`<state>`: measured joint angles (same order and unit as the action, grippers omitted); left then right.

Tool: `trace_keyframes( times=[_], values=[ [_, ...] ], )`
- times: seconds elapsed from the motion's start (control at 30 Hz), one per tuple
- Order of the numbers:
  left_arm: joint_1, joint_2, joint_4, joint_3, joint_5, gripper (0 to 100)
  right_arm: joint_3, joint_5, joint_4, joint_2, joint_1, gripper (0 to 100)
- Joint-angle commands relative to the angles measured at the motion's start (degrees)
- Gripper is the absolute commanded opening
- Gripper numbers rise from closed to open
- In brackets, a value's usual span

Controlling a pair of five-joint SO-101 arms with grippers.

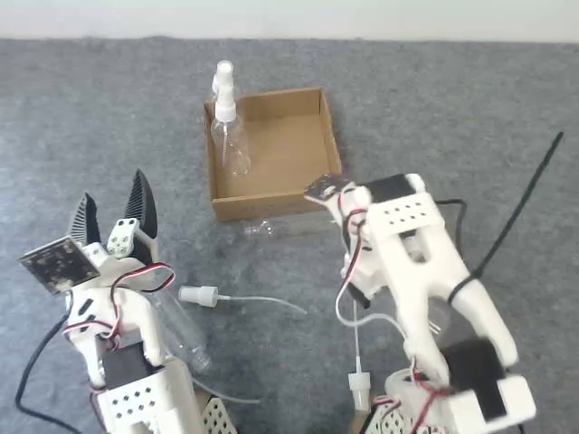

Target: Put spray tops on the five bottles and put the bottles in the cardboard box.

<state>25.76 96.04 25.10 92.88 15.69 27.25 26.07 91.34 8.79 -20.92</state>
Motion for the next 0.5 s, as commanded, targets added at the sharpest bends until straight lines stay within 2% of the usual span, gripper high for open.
trace_keyframes(
  times=[0.0,0.47],
  values=[
    [-0.2,0.6,-1.9,-0.3,-0.4,27,-3.2,-3.4,2.7,10.6,-3.1,10.8],
    [-0.1,0.6,-2.0,0.0,-0.4,27,-3.3,-21.7,2.0,27.8,-13.2,10.8]
  ],
)
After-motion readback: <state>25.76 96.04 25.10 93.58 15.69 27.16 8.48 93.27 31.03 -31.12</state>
